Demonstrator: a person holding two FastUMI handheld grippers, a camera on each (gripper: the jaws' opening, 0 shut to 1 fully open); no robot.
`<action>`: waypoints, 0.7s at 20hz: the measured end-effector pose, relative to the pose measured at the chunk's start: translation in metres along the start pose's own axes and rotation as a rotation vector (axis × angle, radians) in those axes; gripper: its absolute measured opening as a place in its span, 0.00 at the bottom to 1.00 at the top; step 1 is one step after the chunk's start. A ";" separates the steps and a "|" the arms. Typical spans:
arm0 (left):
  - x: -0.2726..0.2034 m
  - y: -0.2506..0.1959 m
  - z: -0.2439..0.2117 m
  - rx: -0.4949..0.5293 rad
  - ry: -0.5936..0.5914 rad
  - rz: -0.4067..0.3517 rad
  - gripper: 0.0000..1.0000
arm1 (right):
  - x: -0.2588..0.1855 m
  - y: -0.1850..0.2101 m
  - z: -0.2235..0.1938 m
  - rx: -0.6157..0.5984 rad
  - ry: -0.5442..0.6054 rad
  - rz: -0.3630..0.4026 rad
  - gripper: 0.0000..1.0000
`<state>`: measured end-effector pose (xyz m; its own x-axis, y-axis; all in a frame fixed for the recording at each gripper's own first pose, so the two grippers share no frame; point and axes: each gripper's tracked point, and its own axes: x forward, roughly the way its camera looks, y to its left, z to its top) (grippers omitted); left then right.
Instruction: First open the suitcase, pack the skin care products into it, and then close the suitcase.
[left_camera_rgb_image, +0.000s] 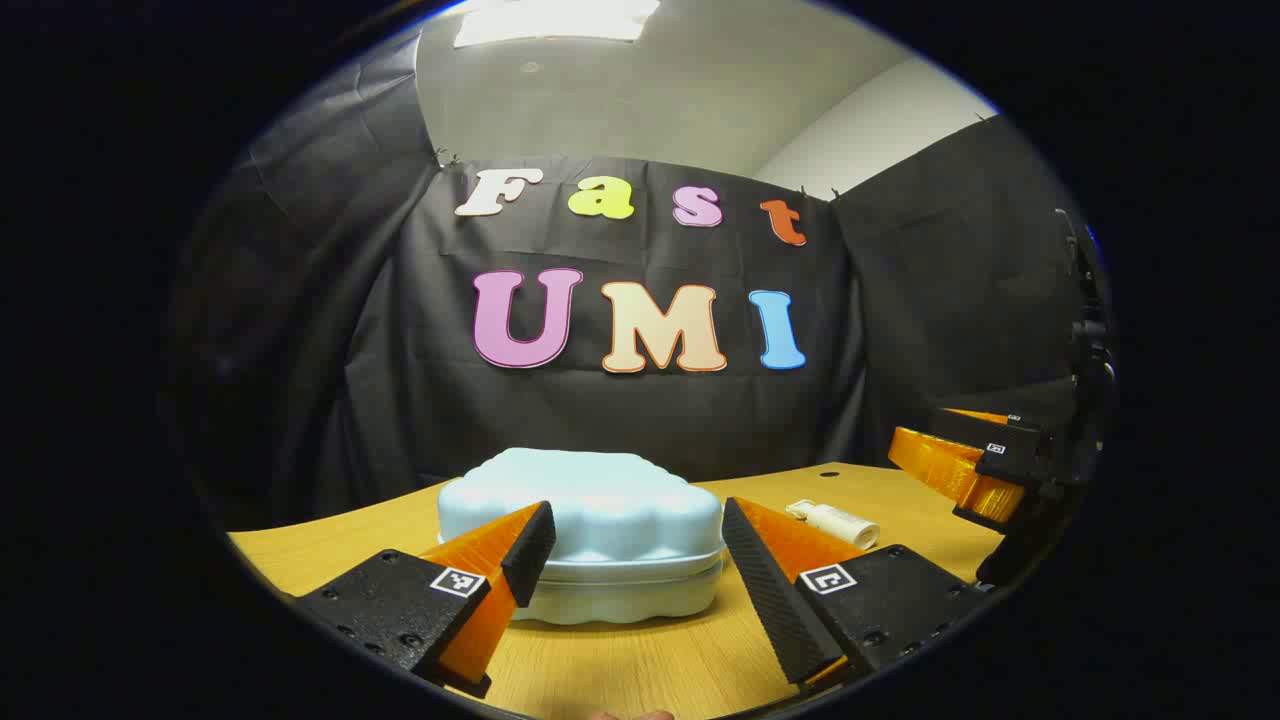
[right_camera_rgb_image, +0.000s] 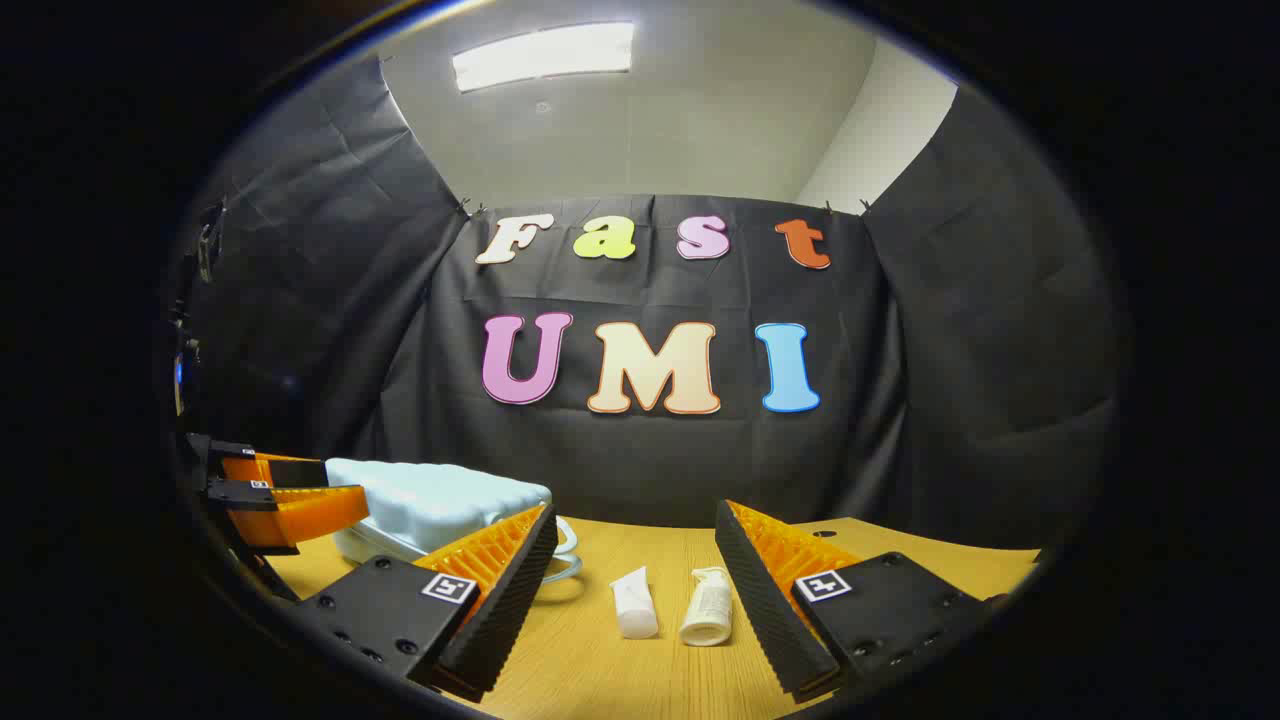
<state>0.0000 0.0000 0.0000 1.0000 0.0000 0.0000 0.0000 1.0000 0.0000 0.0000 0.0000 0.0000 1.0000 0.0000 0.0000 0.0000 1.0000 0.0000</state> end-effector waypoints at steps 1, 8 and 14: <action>0.000 -0.001 -0.001 -0.001 0.001 -0.001 0.98 | 0.001 0.000 -0.001 0.001 0.001 0.000 1.00; -0.001 0.004 -0.005 -0.009 0.013 0.009 0.98 | 0.001 0.003 -0.005 -0.005 0.012 0.004 0.99; 0.001 0.006 -0.006 -0.017 0.022 0.019 0.98 | 0.001 0.002 -0.005 -0.006 0.013 0.004 0.99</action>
<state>0.0010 0.0064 -0.0064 0.9996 0.0191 -0.0219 -0.0195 0.9997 -0.0171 0.0013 0.0018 -0.0048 0.9999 0.0040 -0.0130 -0.0041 1.0000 -0.0056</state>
